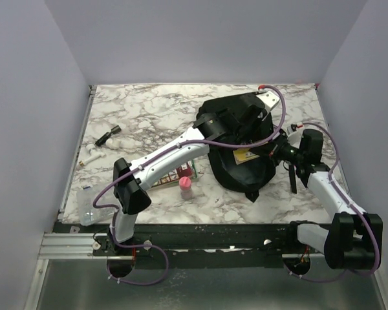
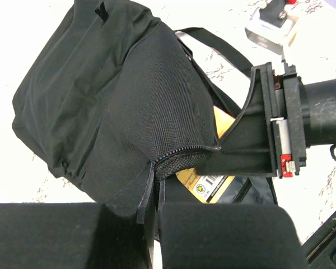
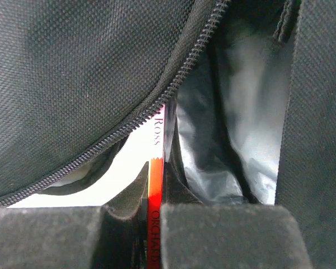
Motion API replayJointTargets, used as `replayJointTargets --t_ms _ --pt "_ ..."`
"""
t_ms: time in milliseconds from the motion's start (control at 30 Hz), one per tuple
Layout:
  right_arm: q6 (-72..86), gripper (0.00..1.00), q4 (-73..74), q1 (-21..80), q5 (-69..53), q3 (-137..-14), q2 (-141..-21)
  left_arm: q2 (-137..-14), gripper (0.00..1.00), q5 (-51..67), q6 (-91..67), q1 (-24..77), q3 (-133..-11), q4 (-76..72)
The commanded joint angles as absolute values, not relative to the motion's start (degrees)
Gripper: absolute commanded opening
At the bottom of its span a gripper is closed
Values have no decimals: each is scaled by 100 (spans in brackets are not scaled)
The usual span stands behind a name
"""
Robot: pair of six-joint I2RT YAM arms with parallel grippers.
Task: Pack the student bag
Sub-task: Place the book in the student bag.
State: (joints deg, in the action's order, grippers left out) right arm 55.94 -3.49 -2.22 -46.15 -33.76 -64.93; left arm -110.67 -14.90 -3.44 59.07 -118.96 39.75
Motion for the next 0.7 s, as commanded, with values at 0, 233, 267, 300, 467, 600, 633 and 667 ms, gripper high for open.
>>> replayJointTargets --t_ms 0,233,267,300,467,600,633,667 --pt "5305 1 -241 -227 -4985 -3407 -6609 -11189 0 -1119 -483 5897 -12410 4087" --pt "4752 1 -114 -220 -4531 -3211 -6937 -11398 0 -711 -709 5845 -12644 4092" --pt "4731 1 -224 -220 -4556 -3191 -7032 -11405 0 -675 -740 5846 -12647 4096" --pt "4707 2 -288 -220 -4570 -3190 -7126 -11429 0 -647 -778 5839 -12635 4098" --pt "4566 13 -547 -1 -4150 -3338 -7447 -11516 0 -507 -1072 5819 -12478 4104" --pt "4793 21 -1346 0 -4121 -3296 -8092 -11674 0 -405 -1343 5781 -12413 4111" --pt "4849 26 -1463 0 -3980 -3267 -8202 -11701 0 -389 -1410 5763 -12374 4112" --pt "4958 30 -1598 -5 -3931 -3227 -8293 -11722 0 -372 -1471 5749 -12329 4113"
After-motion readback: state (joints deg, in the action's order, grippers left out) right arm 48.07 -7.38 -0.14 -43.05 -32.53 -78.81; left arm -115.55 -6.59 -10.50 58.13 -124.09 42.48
